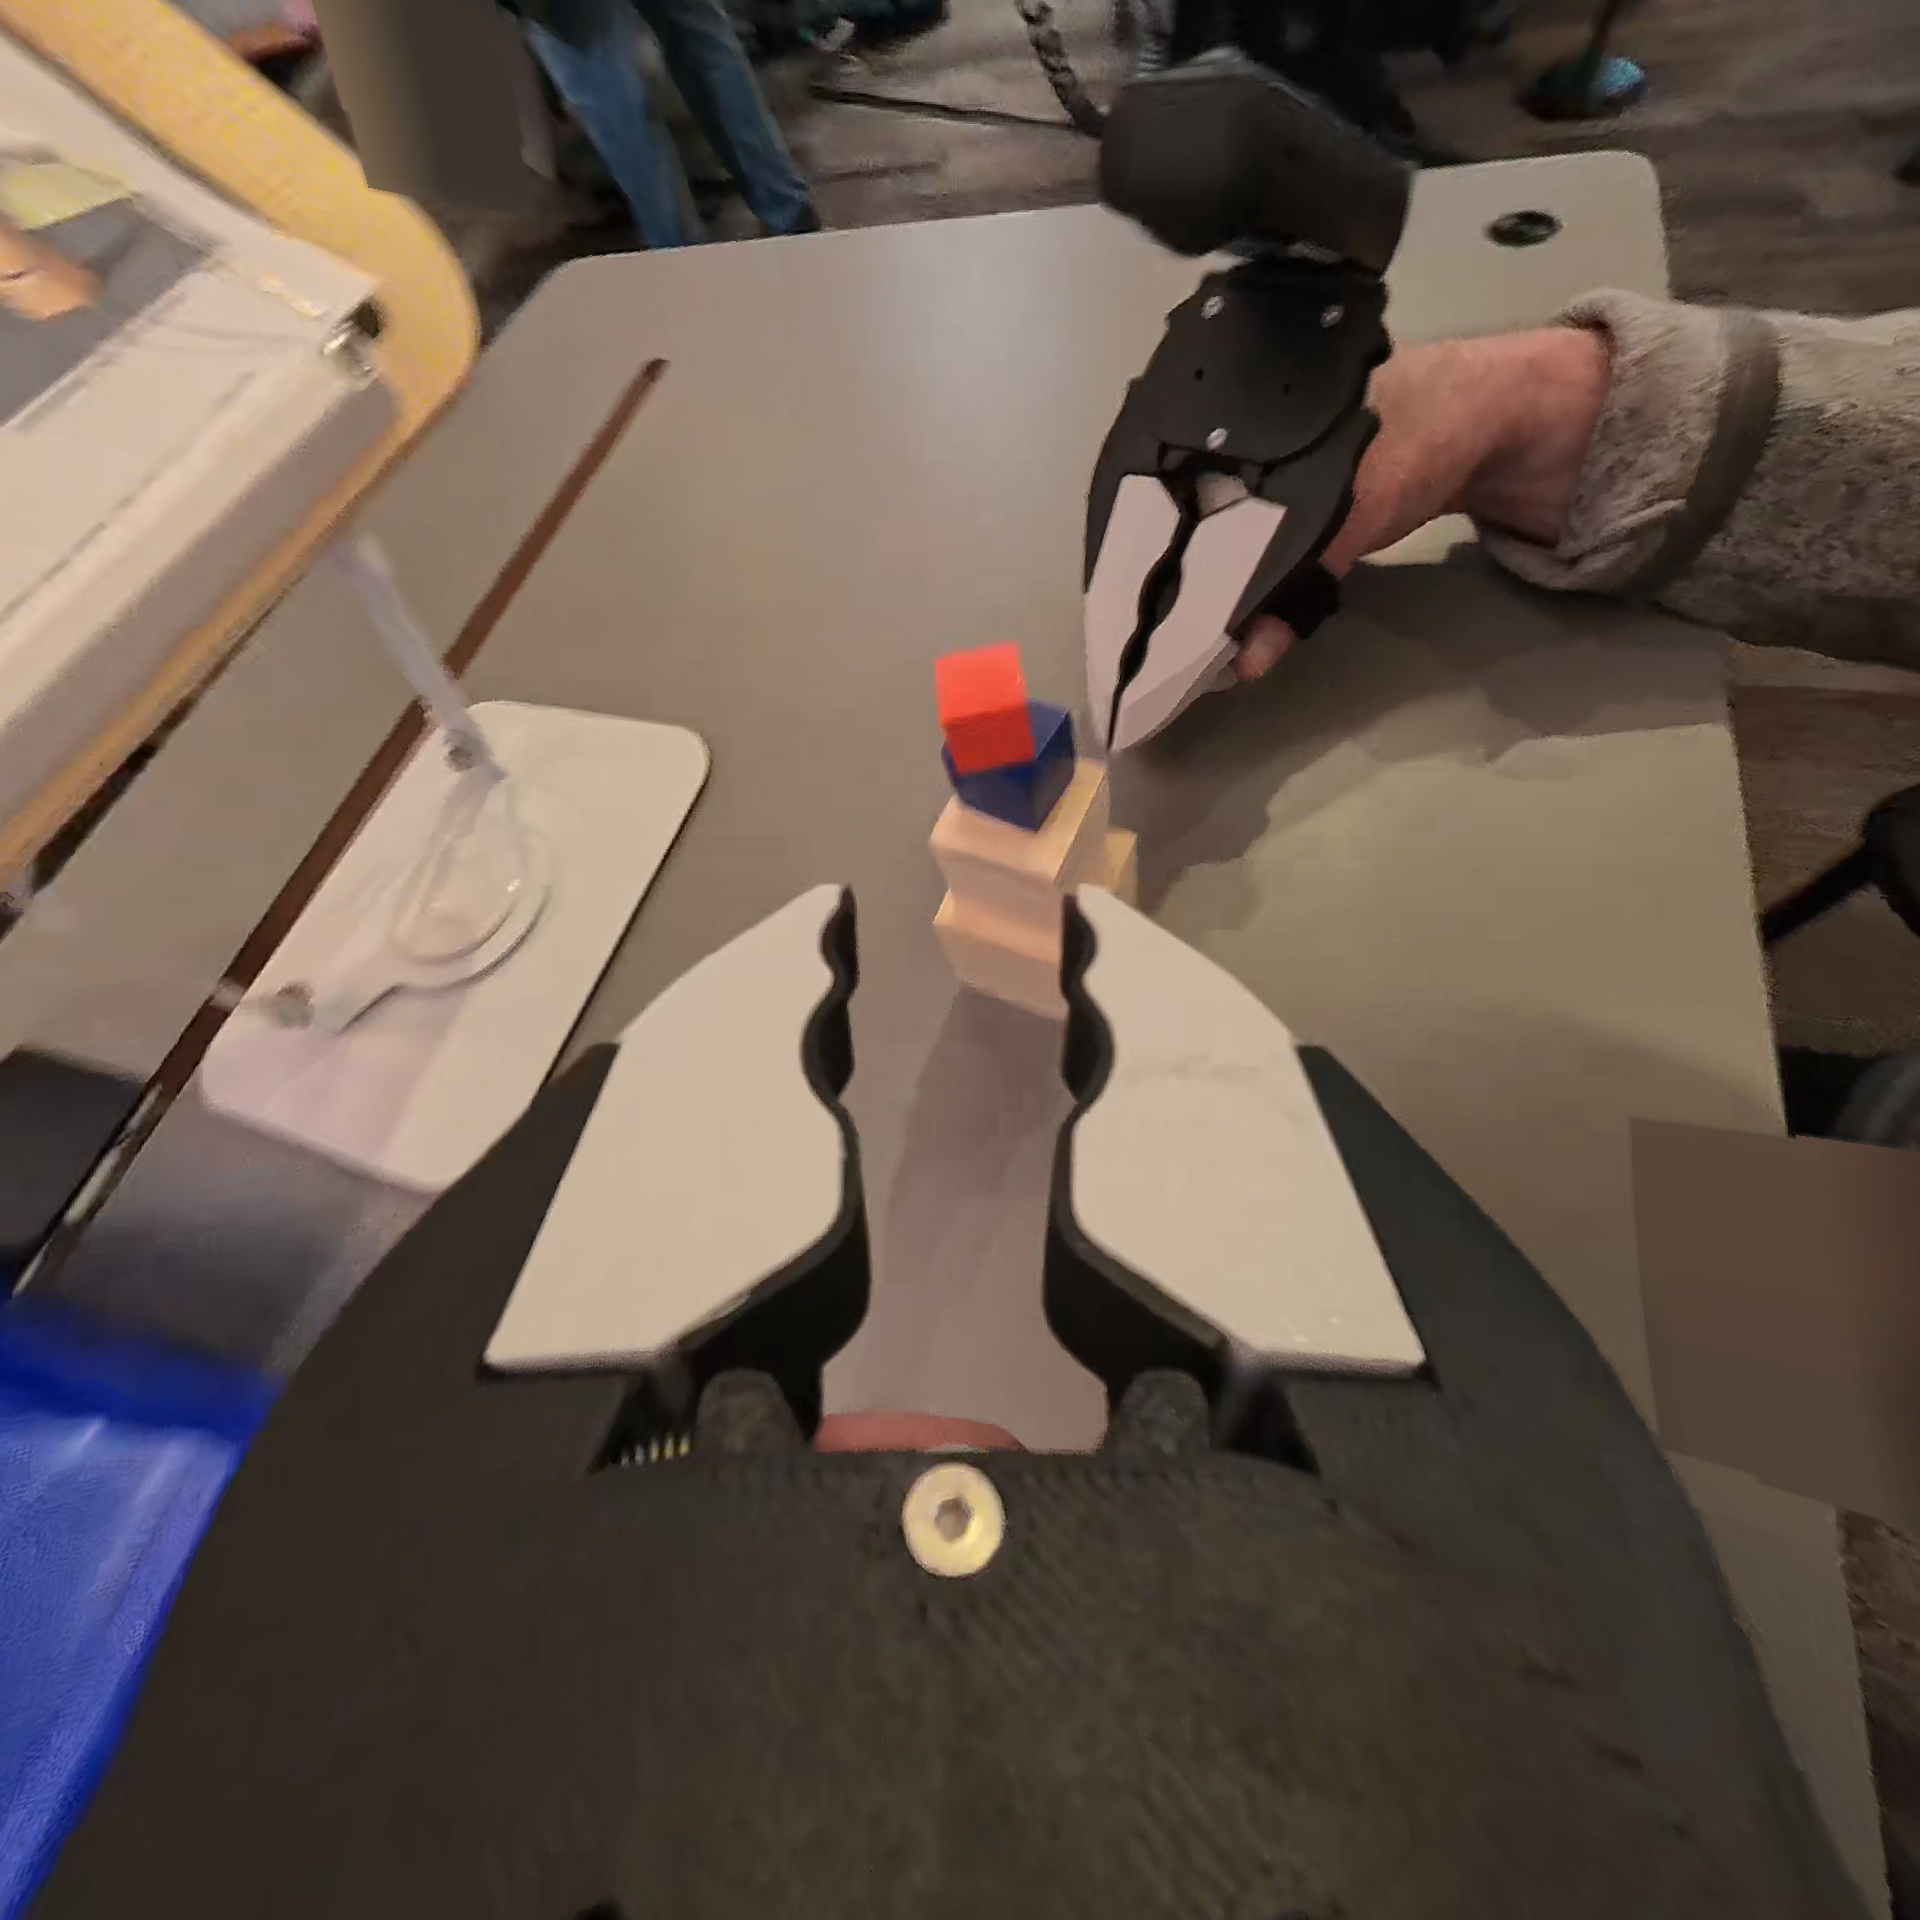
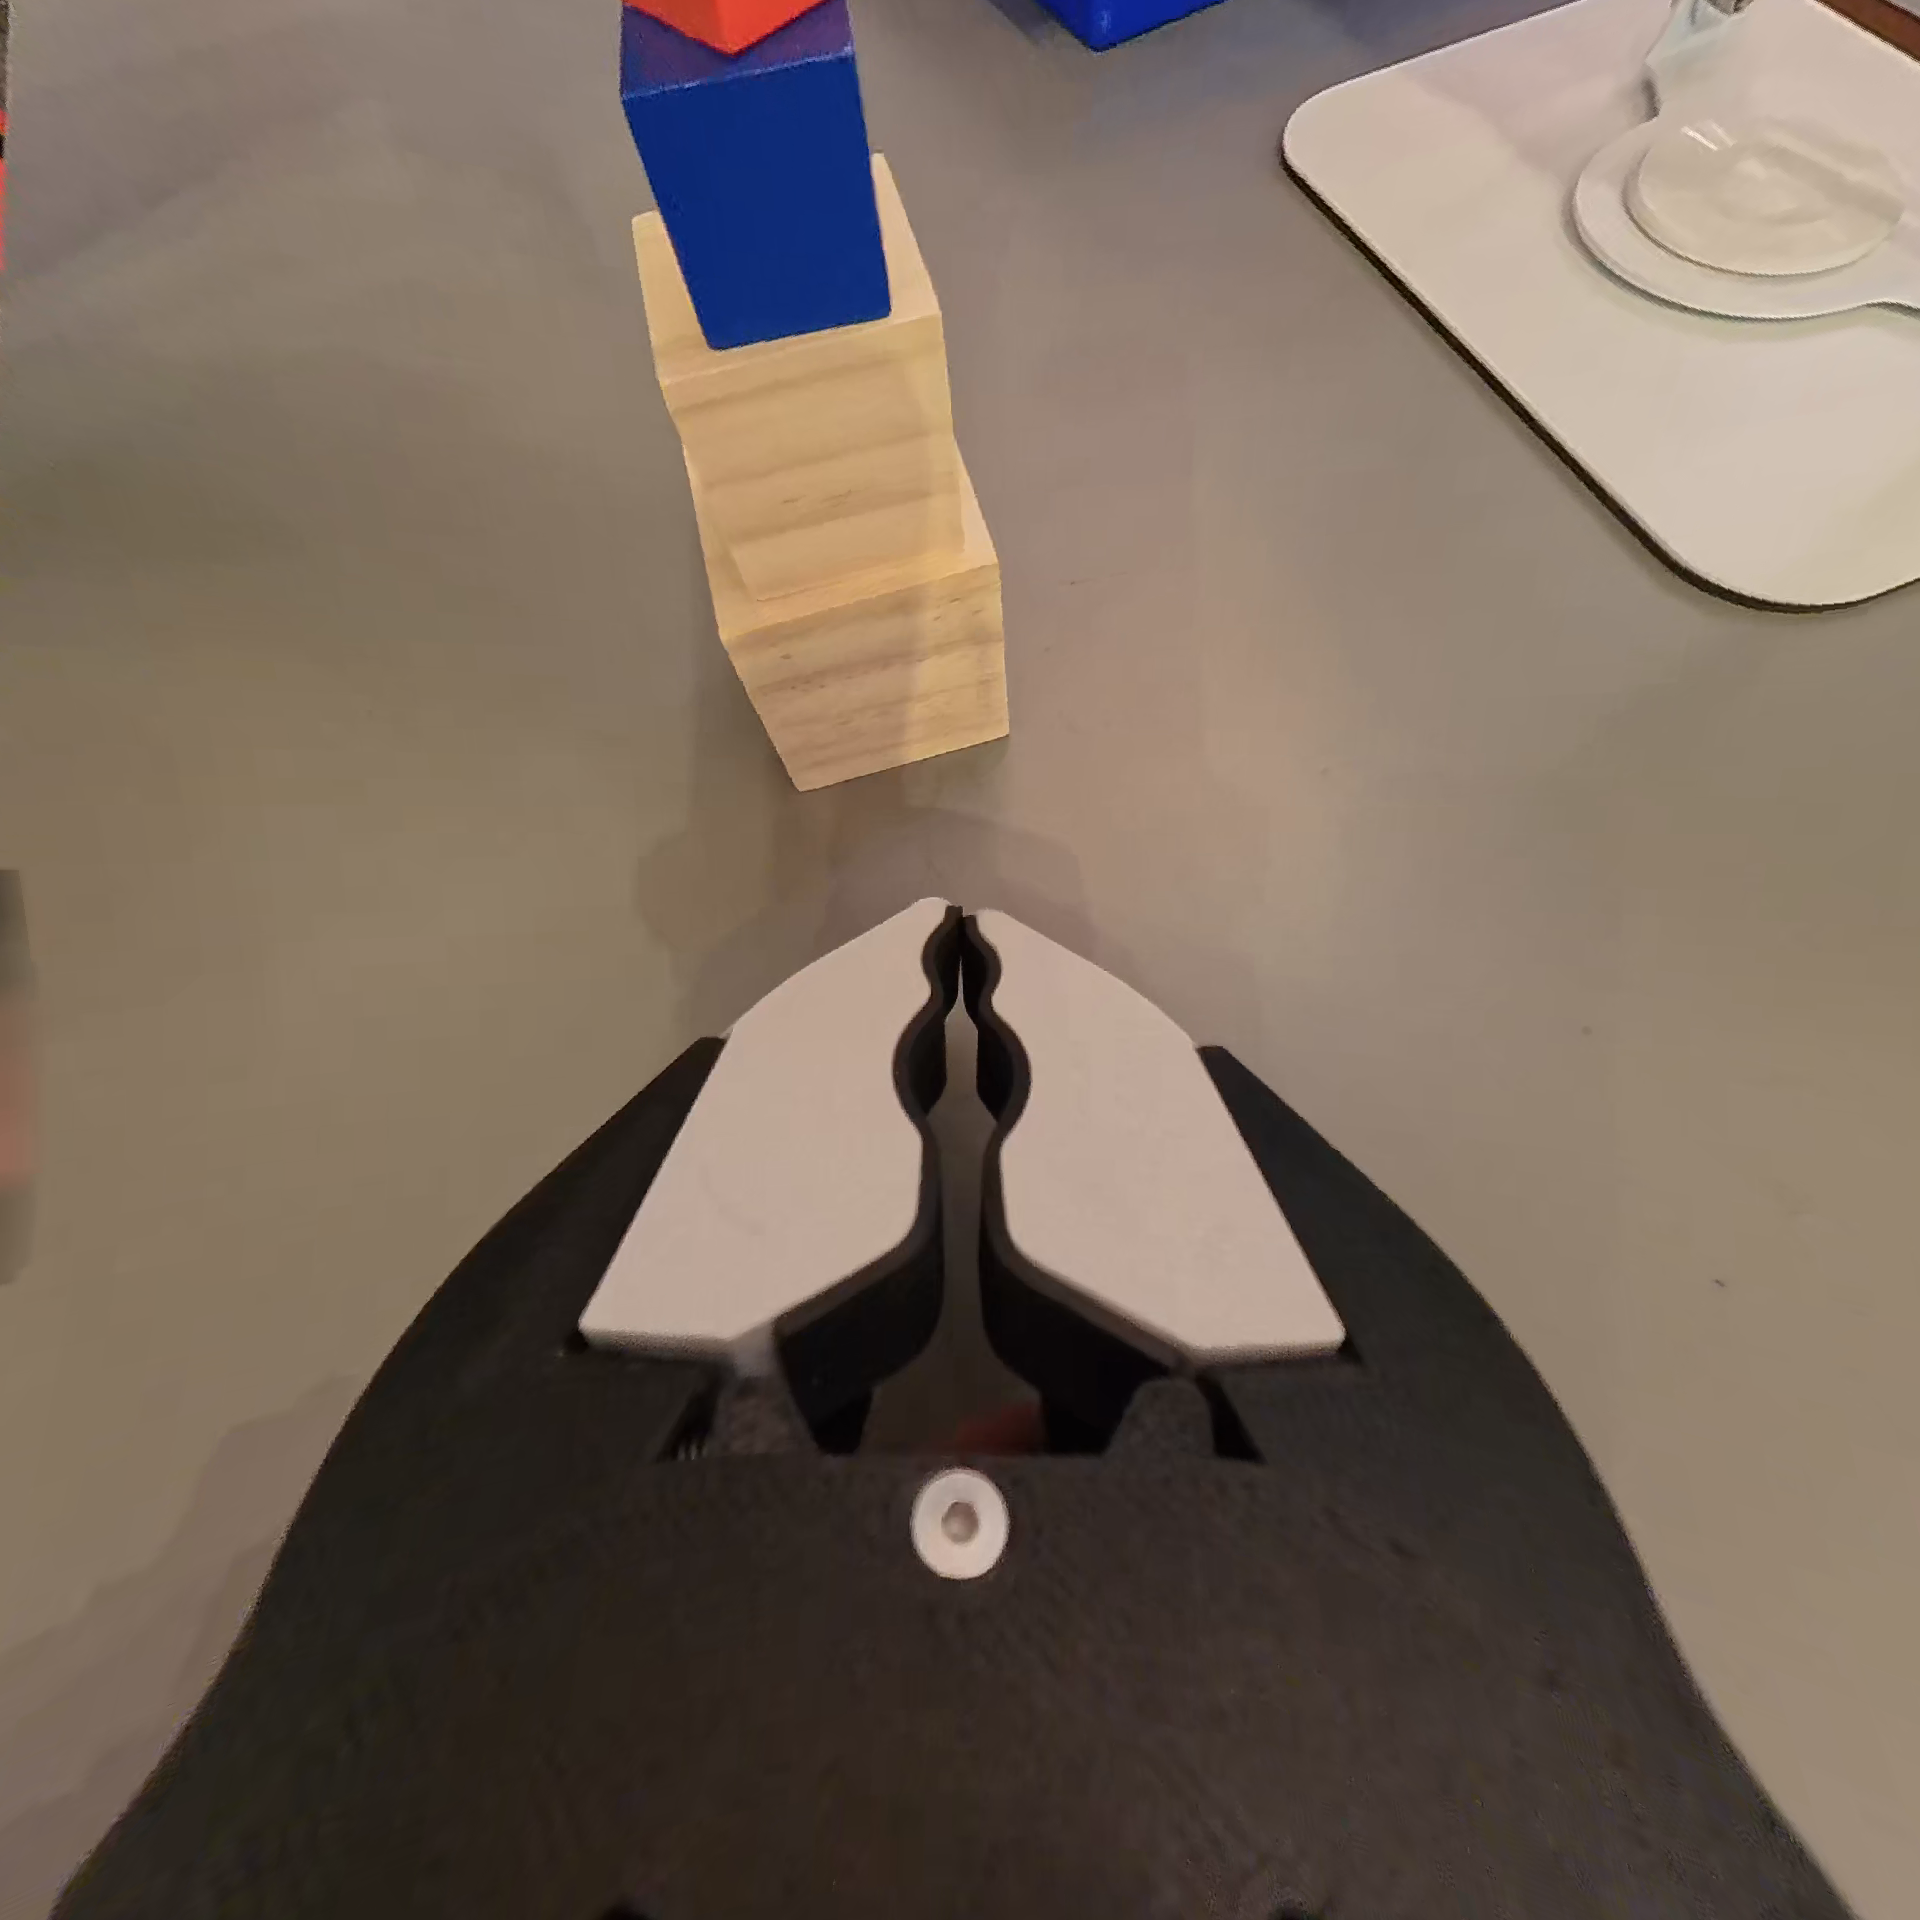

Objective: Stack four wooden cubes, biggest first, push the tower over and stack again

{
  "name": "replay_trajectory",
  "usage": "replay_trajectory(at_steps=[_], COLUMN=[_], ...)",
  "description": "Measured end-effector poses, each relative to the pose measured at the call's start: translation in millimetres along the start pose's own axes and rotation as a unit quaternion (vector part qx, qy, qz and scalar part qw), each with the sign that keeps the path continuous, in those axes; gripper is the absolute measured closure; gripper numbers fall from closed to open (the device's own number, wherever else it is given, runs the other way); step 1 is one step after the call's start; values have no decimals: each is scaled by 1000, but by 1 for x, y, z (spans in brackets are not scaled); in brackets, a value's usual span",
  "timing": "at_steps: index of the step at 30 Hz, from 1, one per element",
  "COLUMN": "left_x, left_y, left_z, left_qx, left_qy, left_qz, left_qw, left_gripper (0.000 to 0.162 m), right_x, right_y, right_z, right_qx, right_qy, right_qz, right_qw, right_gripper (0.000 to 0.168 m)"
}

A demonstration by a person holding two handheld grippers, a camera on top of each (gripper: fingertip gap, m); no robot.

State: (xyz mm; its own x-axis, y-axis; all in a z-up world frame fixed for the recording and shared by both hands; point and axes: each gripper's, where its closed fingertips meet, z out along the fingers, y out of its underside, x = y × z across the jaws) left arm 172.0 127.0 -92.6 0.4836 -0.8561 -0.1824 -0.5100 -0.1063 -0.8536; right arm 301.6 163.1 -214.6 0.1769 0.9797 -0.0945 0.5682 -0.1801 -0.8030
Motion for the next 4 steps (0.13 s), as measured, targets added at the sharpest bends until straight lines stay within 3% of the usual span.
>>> replay_trajectory(at_steps=[4], left_x=[-15], left_y=[53], left_z=[-38], left_qx=[-1], left_qy=[-87], left_qz=[-44], left_qw=[995], left_gripper=[162], right_x=[11], right_y=[-3], right_z=[-4], right_qx=[15], right_qy=[34], right_qz=[26], right_qw=[999], right_gripper=[168])
